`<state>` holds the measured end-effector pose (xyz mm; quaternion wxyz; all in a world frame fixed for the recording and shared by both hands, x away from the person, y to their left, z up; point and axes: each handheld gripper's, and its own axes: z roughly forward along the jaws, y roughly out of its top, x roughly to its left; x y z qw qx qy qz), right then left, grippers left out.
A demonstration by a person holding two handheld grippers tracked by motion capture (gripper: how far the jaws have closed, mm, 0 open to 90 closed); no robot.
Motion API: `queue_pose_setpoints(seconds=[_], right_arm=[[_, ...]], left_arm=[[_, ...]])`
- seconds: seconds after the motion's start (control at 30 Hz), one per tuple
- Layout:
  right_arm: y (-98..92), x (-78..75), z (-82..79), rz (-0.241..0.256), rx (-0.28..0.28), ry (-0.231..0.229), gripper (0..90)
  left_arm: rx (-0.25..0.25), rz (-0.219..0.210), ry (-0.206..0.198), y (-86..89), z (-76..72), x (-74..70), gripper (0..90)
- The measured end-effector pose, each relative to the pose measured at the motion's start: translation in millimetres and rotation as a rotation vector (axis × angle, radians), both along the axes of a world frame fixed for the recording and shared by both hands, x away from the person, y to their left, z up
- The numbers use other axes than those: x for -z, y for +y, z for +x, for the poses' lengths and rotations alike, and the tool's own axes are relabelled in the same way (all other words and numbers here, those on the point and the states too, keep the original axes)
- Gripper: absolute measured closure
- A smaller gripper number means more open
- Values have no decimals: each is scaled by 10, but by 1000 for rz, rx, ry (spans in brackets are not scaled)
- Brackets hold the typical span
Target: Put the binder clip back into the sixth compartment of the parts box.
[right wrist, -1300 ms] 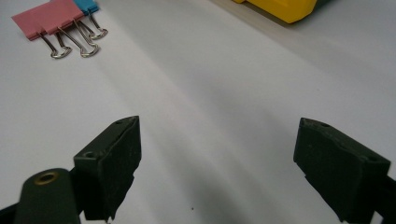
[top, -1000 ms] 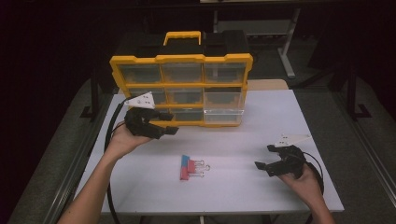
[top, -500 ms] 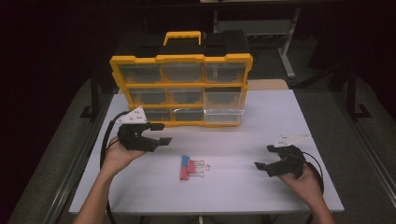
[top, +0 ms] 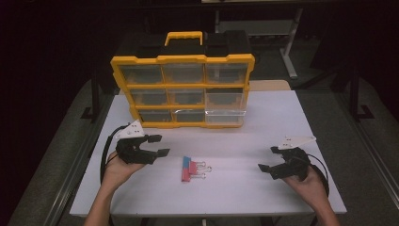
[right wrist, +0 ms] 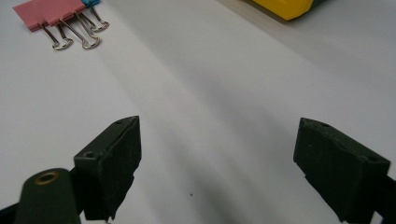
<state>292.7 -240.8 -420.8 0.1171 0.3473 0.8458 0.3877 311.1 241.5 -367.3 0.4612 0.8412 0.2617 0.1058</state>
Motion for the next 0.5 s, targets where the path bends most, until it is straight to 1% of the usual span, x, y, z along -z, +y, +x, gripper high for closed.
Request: queue_pose_setpoints(seconds=[0.03,0.13,0.17,0.33,0.37,0.4,0.43,0.5], right_arm=[[-4,-6,-2,-4,-2,-5,141],[2,-14,-8,-11,0,-5,140],[12,-19,-8,-22,-9,-9,140],[42,-11,-4,-20,-11,2,140],[47,-8,4,-17,-10,5,140],[42,-4,12,-17,-15,-2,140],[39,-6,13,-14,-13,2,140],[26,-9,17,-14,-16,-5,140]], left_arm=[[-3,11,0,4,-7,13,372],[-9,13,-4,6,-22,42,367],[-16,12,-3,8,-26,68,366],[-26,14,-3,27,-32,102,359],[-33,14,-4,31,-34,102,356],[-33,12,-13,42,-35,103,356],[-47,-9,-13,62,-49,110,356],[-54,-5,-20,88,-54,125,345]])
